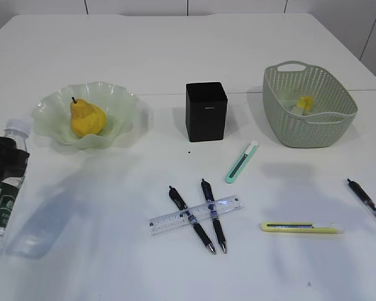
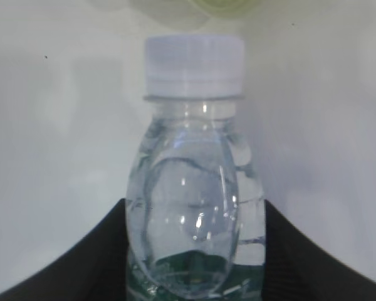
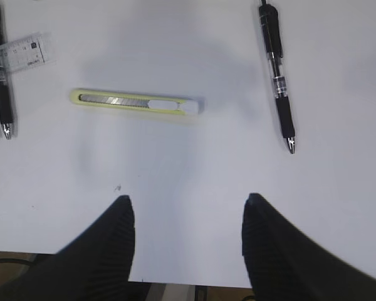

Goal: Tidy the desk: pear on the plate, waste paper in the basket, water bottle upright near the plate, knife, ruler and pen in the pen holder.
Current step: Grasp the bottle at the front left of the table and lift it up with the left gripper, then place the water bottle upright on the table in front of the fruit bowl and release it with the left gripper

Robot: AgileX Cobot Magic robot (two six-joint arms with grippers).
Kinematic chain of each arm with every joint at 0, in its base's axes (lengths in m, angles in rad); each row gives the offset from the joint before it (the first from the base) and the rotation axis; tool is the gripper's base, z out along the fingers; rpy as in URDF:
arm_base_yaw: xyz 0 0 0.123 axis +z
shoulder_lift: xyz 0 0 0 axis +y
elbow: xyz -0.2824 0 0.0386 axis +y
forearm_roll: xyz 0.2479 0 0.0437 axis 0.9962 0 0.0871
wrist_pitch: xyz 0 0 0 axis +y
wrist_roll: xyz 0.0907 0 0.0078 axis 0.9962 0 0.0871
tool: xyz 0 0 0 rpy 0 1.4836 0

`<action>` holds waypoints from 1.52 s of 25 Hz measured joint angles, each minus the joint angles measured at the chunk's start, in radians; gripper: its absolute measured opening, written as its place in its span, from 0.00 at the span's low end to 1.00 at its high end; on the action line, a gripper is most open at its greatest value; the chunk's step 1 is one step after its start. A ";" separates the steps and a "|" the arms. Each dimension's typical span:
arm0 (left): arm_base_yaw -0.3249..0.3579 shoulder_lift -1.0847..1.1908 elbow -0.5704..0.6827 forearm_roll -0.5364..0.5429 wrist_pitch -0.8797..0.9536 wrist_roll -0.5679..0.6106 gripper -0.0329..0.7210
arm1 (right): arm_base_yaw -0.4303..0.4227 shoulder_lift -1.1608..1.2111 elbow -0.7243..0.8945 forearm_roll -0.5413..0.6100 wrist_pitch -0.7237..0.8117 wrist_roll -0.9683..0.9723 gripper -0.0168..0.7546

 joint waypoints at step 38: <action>0.000 -0.041 0.427 0.081 -1.465 0.000 0.54 | 0.000 0.000 0.000 0.023 0.016 0.000 0.55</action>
